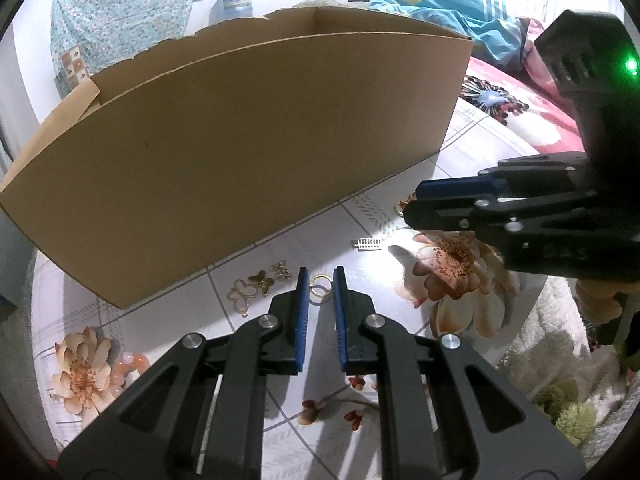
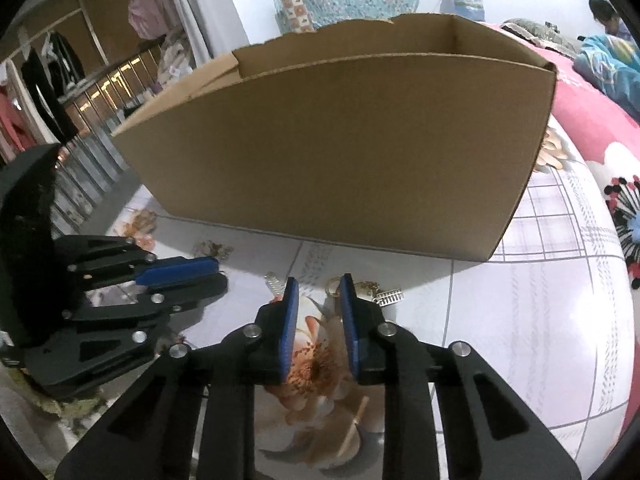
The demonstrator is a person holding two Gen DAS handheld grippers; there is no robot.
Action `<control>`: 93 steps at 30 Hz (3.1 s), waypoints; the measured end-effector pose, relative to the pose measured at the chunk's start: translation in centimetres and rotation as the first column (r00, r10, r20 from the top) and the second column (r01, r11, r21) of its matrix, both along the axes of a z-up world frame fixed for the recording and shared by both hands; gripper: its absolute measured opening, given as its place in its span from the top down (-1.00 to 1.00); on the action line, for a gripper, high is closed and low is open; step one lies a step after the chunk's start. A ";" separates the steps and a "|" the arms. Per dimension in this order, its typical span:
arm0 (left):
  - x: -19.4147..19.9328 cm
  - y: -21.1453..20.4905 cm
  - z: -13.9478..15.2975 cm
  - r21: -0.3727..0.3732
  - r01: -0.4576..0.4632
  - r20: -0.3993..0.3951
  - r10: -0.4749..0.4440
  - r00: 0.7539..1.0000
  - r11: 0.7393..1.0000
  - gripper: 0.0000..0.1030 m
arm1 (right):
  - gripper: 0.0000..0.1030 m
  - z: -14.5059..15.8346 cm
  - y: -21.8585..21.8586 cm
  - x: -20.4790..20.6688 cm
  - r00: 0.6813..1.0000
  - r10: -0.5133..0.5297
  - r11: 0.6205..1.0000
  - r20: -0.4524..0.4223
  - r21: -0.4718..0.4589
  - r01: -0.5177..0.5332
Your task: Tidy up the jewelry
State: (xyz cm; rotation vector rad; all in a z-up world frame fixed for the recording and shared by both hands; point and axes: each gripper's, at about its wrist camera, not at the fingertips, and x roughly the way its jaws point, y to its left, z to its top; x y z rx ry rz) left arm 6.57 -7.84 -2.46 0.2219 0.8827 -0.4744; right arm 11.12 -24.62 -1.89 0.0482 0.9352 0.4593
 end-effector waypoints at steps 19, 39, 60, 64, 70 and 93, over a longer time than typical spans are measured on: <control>0.1 0.6 -0.3 -0.014 0.006 -0.010 -0.007 1.000 1.000 0.79 | 0.75 -0.4 1.9 1.0 0.998 0.047 0.984 0.032 -0.176 -0.041; 0.0 0.8 -0.1 -0.011 -0.010 0.001 0.010 1.000 1.000 0.79 | 0.95 0.5 0.6 -0.1 0.998 0.049 0.990 0.046 -0.132 -0.042; 0.0 0.9 -0.4 -0.015 -0.020 -0.003 0.020 1.000 1.000 0.79 | 0.63 -0.1 2.7 0.9 0.994 0.105 0.977 0.010 -0.187 -0.101; 0.1 0.8 -0.5 -0.016 -0.021 -0.005 0.021 1.000 1.000 0.79 | 0.63 -0.2 2.8 0.9 0.996 0.089 0.977 0.014 -0.198 -0.084; 0.1 0.9 -0.5 -0.019 -0.024 -0.005 0.024 1.000 1.000 0.79 | 0.64 -0.3 2.5 1.2 0.998 0.070 0.979 0.007 -0.192 -0.067; 0.1 1.2 -0.3 -0.024 -0.024 -0.001 0.024 1.000 0.999 0.79 | 0.80 -0.2 2.0 1.4 0.997 0.077 0.985 0.005 -0.158 -0.075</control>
